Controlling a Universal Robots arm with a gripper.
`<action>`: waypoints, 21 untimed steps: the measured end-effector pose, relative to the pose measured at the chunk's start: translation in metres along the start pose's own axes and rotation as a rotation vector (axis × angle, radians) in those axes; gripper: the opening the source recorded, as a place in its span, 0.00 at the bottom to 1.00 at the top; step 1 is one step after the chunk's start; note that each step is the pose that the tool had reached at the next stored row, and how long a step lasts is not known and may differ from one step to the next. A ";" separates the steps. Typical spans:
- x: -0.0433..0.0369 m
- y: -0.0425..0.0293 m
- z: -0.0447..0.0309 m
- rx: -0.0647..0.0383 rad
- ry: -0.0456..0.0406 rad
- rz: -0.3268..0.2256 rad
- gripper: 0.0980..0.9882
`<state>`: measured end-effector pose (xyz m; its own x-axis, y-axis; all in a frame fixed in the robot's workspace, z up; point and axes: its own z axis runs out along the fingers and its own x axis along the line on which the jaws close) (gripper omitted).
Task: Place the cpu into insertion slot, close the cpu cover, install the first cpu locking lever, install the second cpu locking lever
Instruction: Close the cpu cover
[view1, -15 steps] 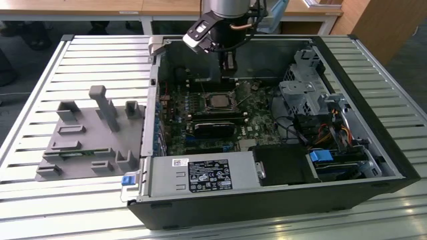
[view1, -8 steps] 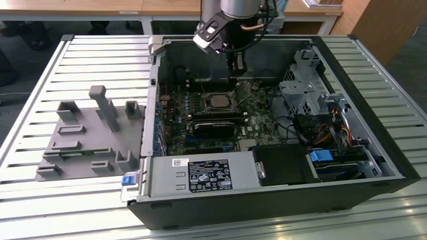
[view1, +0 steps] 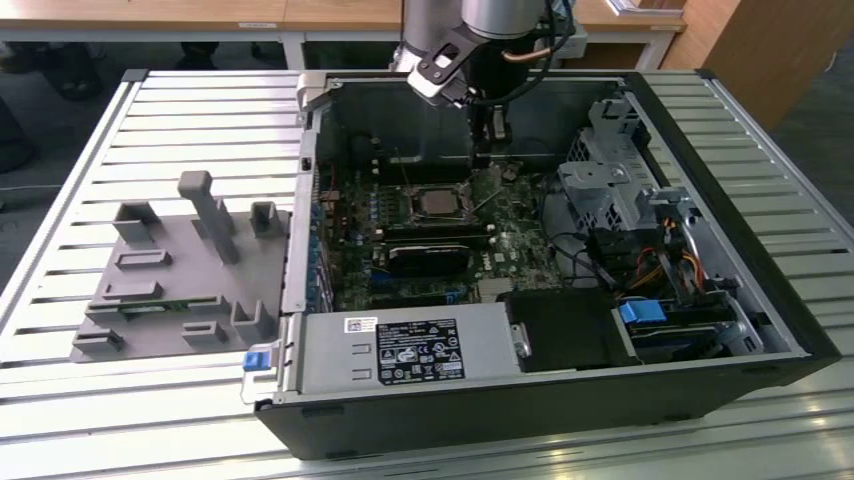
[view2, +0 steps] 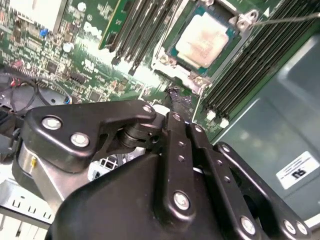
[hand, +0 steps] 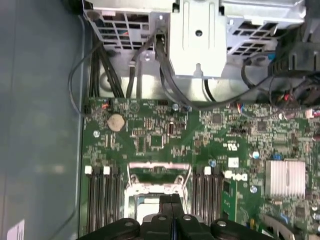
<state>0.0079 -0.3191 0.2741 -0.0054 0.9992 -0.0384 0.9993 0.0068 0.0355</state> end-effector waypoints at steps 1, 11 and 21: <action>0.0003 0.0015 0.0006 0.000 0.0000 0.000 0.01; 0.0021 0.0104 0.0074 0.000 0.0225 0.001 0.01; 0.0024 0.0192 0.0117 0.000 0.0370 0.009 0.01</action>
<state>0.0275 -0.3171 0.2630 0.0023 1.0000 -0.0010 0.9994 -0.0022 0.0357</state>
